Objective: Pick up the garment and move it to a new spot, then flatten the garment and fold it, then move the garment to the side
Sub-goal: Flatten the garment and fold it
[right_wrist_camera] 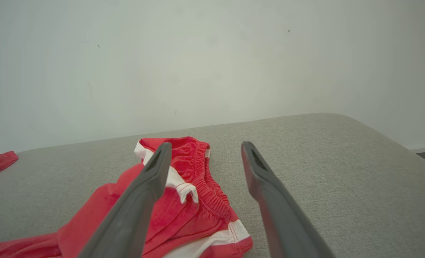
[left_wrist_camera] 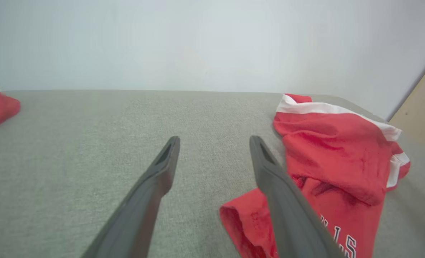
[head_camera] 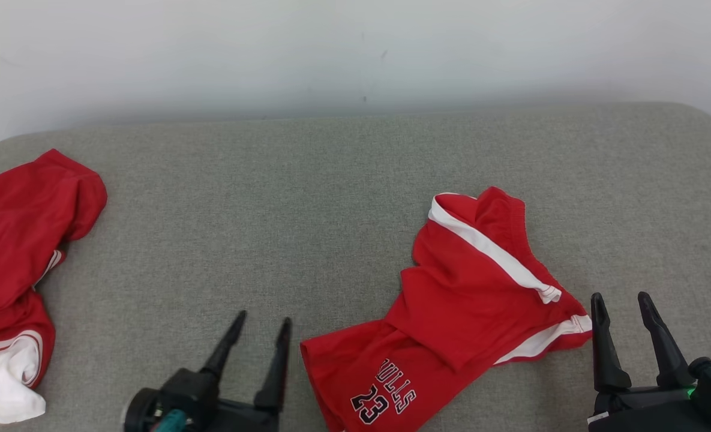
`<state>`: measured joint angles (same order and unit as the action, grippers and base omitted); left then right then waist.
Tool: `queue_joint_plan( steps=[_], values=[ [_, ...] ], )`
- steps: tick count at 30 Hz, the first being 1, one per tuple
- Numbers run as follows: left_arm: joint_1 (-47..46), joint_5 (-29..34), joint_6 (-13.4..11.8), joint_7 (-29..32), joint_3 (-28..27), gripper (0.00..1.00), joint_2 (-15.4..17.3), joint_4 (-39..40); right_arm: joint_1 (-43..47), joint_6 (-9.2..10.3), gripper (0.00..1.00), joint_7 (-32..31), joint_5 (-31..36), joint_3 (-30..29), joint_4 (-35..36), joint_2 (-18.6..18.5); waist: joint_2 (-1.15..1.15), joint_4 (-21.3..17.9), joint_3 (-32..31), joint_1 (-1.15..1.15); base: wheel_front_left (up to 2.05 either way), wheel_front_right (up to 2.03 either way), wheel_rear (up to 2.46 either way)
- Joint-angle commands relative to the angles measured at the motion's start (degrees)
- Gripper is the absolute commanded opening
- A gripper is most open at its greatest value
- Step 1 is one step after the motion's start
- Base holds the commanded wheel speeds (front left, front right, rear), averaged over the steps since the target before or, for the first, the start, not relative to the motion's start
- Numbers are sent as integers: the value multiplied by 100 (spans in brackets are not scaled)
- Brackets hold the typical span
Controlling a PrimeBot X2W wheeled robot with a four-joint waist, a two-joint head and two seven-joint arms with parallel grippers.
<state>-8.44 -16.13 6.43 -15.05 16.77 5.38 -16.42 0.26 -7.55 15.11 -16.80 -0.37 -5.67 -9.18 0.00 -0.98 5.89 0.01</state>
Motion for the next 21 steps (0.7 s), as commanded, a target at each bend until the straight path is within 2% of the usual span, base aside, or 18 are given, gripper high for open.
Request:
queue_joint_plan(
  steps=[1,6,11,16,21],
  values=[
    [140,92,-50,-19,-228,100,-11,175,61,13,100,6,15,-26,9,-17,0,31,-38,-1,0,0,0],
    [369,184,-123,-19,-877,100,12,557,129,13,100,6,41,-41,4,-12,0,65,-149,-1,0,0,0],
    [706,326,-87,-19,-1539,100,44,825,277,13,100,6,63,-33,10,-28,0,77,-321,-1,0,0,0],
    [1042,460,-51,-19,-1771,100,-33,977,478,13,100,6,96,-27,49,-74,0,65,-491,-1,0,0,0],
    [1252,513,8,-19,-1753,100,-68,998,716,13,100,6,149,41,133,-89,0,42,-576,-1,0,0,0]
  ],
)
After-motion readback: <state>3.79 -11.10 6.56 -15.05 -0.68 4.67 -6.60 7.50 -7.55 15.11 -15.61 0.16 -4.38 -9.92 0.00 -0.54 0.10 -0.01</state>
